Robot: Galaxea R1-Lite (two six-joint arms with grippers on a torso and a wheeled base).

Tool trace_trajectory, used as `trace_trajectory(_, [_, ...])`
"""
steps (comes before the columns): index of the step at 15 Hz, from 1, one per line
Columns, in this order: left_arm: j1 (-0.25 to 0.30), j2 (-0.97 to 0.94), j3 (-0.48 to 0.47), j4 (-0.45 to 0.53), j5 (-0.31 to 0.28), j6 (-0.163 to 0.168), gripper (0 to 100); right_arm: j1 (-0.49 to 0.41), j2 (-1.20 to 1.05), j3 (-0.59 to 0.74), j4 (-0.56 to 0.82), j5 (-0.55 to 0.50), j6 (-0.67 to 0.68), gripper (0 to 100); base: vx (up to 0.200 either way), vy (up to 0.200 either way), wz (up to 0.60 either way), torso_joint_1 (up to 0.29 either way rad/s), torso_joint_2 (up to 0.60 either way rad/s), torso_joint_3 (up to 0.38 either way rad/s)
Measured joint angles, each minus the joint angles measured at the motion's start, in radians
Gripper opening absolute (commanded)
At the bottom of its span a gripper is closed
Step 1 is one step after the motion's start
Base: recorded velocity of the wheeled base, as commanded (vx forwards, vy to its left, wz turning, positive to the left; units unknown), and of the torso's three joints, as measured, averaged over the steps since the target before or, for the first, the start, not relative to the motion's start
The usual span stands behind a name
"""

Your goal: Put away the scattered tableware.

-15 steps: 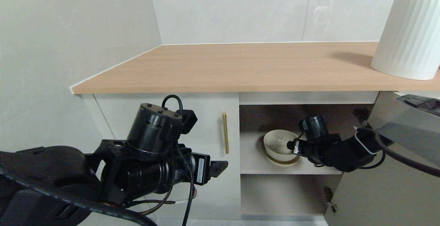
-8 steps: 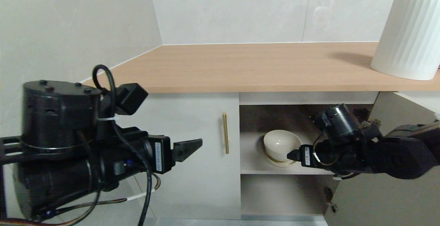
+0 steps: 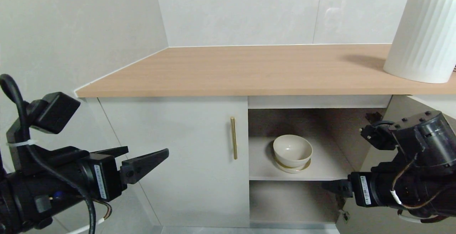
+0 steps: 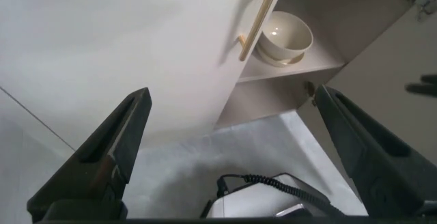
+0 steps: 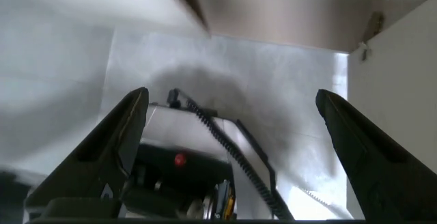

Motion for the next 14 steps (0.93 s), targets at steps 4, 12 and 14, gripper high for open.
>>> trace_trajectory(4, [0.001, 0.036, -0.003, -0.002, 0.003, -0.007, 100, 0.016, -0.045, 0.029, 0.001, -0.002, -0.003, 100, -0.150, 0.000, 0.00, 0.007, 0.00, 0.001])
trace_trajectory(12, [-0.003, 0.059, 0.000, -0.003, 0.004, -0.008, 100, 0.029, -0.053, 0.040, 0.001, -0.003, -0.006, 100, -0.200, 0.000, 0.00, 0.003, 0.00, 0.001])
trace_trajectory(14, [-0.004, 0.060, 0.000, -0.003, 0.004, -0.008, 100, 0.029, -0.052, 0.046, 0.002, -0.003, -0.005, 100, -0.200, 0.000, 0.00, 0.005, 0.00, 0.000])
